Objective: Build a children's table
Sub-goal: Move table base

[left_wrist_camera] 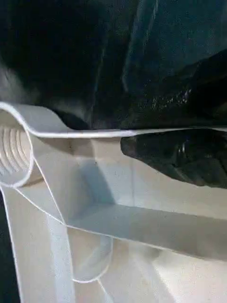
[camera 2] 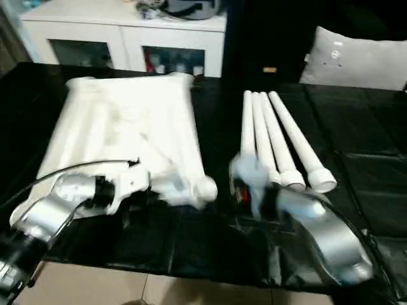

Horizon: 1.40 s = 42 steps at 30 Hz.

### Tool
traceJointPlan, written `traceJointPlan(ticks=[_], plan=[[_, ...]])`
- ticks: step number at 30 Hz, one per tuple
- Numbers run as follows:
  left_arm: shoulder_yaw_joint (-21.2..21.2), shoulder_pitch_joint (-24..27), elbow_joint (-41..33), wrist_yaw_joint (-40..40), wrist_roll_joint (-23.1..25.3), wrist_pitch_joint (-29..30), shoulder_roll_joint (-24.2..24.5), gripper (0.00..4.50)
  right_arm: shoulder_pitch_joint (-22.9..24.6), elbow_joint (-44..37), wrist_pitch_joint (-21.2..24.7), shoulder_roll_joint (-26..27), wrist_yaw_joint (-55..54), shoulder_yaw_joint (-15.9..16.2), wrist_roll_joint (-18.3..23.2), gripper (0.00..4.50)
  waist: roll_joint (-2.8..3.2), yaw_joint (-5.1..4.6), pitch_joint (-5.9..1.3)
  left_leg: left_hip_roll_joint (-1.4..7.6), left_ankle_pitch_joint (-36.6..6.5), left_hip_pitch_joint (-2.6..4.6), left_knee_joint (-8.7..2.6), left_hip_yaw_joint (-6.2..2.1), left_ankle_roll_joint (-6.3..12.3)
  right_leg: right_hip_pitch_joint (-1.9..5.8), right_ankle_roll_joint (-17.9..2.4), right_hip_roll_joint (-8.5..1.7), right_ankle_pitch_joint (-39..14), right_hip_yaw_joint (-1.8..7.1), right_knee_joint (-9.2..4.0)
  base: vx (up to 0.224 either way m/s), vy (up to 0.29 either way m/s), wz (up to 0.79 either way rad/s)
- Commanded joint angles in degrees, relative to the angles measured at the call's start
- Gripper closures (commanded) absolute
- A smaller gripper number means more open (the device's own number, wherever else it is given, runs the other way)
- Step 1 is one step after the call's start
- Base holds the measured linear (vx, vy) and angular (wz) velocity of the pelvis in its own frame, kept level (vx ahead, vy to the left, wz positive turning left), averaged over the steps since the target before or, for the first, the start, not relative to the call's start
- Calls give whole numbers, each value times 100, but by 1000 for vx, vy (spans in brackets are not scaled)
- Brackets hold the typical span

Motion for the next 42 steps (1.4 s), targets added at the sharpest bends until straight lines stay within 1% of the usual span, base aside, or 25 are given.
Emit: traceJointPlan(ticks=[1, 2, 3, 5, 6, 7, 9, 10, 12, 13, 15, 16, 17, 19, 22, 23, 26, 27, 31, 32, 33, 34, 37, 40, 42], plan=[[90, -51, 55, 128, 97, -52, 73, 449, -293, 307, -2, 411, -575, -285, -18, 0, 5, 56, -367, 414, -198, 87, -389, -142, 251, 230, -1555, -512, 1119, 248, -359, 0, 0, 0], [91, -48, 58, 123, 97, -71, 66, 449, -380, 404, -71, 538, -720, -347, -25, 0, -6, 27, -384, 383, -22, 61, -377, -129, 283, 216, -1619, -501, 1405, 237, -323, 0, 0, 0], [103, -34, 30, 87, 61, -86, 59, 449, -474, 489, -50, 654, -873, -414, -22, 0, -23, 41, -380, 387, -46, 79, -369, -116, 310, 203, -1637, -493, 1463, 231, -332, 0, 0, 0], [176, -11, -22, 6, -53, -126, 3, 449, -602, 579, -32, 789, -956, -468, 37, 0, 6, 71, -368, 406, -115, 82, -375, -107, 329, 200, -1623, -500, 1424, 235, -329, 0, 0, 0], [176, -11, -22, 6, -53, -126, 3, 402, -602, 579, -32, 789, -956, -468, 37, 0, 8, 83, -370, 413, -126, 87, -377, -108, 319, 204, -1618, -501, 1413, 234, -325, 0, 0, 0], [215, 14, -102, -81, -148, -94, -21, 390, -738, 687, 42, 946, -1192, -545, -2, 0, 5, 100, -368, 420, -148, 92, -386, -107, 295, 198, -1595, -495, 1382, 231, -323, 0, 0, 0], [203, 102, -321, -231, -240, -7, 37, 384, -1120, 1104, 89, 1187, -1920, -607, -393, 0, 10, 79, -362, 412, -139, 97, -410, -105, 168, 172, -1608, -485, 1220, 218, -318, 0, 0, 0], [212, 125, -386, -251, -266, 29, 51, 384, -1227, 1224, 185, 1220, -2027, -604, -456, 0, 15, 80, -361, 406, -178, 107, -410, -101, 123, 169, -1601, -483, 1152, 219, -327, 0, 0, 0], [265, 176, -546, -267, -341, 119, 78, 356, -1522, 1545, 546, 1281, -2238, -552, -605, 0, 25, 86, -354, 404, -247, 113, -416, -95, 23, 182, -1577, -487, 1070, 232, -330, 0, 0, 0], [355, 205, -693, -219, -422, 202, 85, 351, -1844, 1889, 947, 1337, -2395, -499, -703, 0, 34, 67, -359, 381, -257, 119, -413, -95, -48, 182, -1598, -466, 1059, 227, -316, 0, 0, 0], [396, 210, -751, -188, -456, 241, 83, 347, -1987, 2043, 1086, 1365, -2470, -494, -733, 0, 35, 89, -352, 389, -268, 121, -410, -79, -95, 185, -1540, -474, 1065, 241, -334, 0, 0, 0], [446, 218, -826, -141, -483, 303, 94, 323, -2137, 2204, 1144, 1376, -2488, -462, -756, 0, 39, 96, -357, 385, -262, 118, -409, -77, -107, 186, -1532, -475, 1096, 239, -327, 0, 0, 0], [558, 237, -998, -65, -529, 450, 112, 323, -2418, 2605, 1215, 1451, -2614, -541, -729, 0, 24, 100, -363, 386, -243, 110, -408, -77, -115, 202, -1494, -484, 1166, 241, -326, 0, 0, 0], [624, 249, -1087, 24, -519, 490, 116, 315, -2573, 2884, 1265, 1471, -2720, -573, -768, 0, 24, 89, -360, 377, -234, 105, -414, -78, -144, 200, -1505, -479, 1149, 232, -330, 0, 0, 0], [727, 354, -1414, 125, -563, 758, 133, 285, -2752, 3356, 1263, 1464, -2874, -466, -1030, 0, 27, 92, -371, 376, -134, 102, -405, -71, -179, 210, -1450, -463, 1288, 228, -313, 0, 0, 0], [777, 431, -1624, 174, -634, 976, 133, 278, -2806, 3576, 1223, 1487, -2974, -519, -1071, 0, 25, 99, -368, 373, -129, 98, -404, -67, -185, 212, -1450, -461, 1323, 227, -315, 0, 0, 0], [826, 577, -1957, 251, -687, 1169, 149, 263, -2858, 3834, 1121, 1532, -3192, -646, -1127, 0, 28, 100, -369, 376, -139, 93, -404, -65, -196, 213, -1453, -463, 1297, 224, -319, 0, 0, 0], [873, 639, -2098, 322, -736, 1273, 117, 253, -2899, 3923, 1093, 1545, -3286, -707, -1124, 0, 54, 107, -368, 375, -158, 96, -404, -70, -217, 209, -1450, -460, 1267, 219, -312, 0, 0, 0], [895, 786, -2401, 505, -723, 1437, 63, 243, -2950, 4098, 1066, 1558, -3347, -821, -1057, 0, 44, 96, -357, 371, -312, 94, -417, -68, -255, 213, -1422, -444, 1126, 217, -333, 0, 0, 0], [890, 819, -2458, 529, -722, 1480, 47, 243, -2962, 4147, 1079, 1571, -3339, -853, -1054, 0, 76, 104, -356, 369, -338, 96, -416, -72, -259, 210, -1404, -446, 1096, 217, -332, 0, 0, 0], [888, 833, -2486, 537, -725, 1507, 39, 243, -2969, 4171, 1083, 1577, -3339, -869, -1058, 0, 64, 95, -357, 373, -376, 98, -418, -71, -281, 212, -1391, -446, 1067, 217, -338, 0, 0, 0], [887, 841, -2508, 545, -727, 1531, 35, 210, -2975, 4193, 1079, 1582, -3341, -879, -1058, 0, 62, 97, -354, 372, -380, 99, -421, -71, -284, 210, -1389, -443, 1061, 216, -341, 0, 0, 0], [842, 940, -2760, 537, -802, 1845, 19, 208, -3029, 4517, 997, 1625, -3339, -925, -1054, 0, 62, 94, -359, 370, -349, 95, -415, -66, -296, 209, -1434, -442, 1126, 213, -334, 0, 0, 0], [795, 937, -2848, 615, -789, 1930, 32, 167, -3094, 4839, 913, 1641, -3377, -972, -1067, 0, 67, 90, -364, 358, -301, 86, -405, -66, -276, 217, -1463, -434, 1212, 209, -329, 0, 0, 0], [786, 919, -2844, 643, -774, 1934, 27, 165, -3111, 4967, 880, 1649, -3408, -980, -1103, 0, 62, 97, -366, 364, -314, 89, -404, -65, -264, 215, -1467, -440, 1203, 207, -330, 0, 0, 0]])
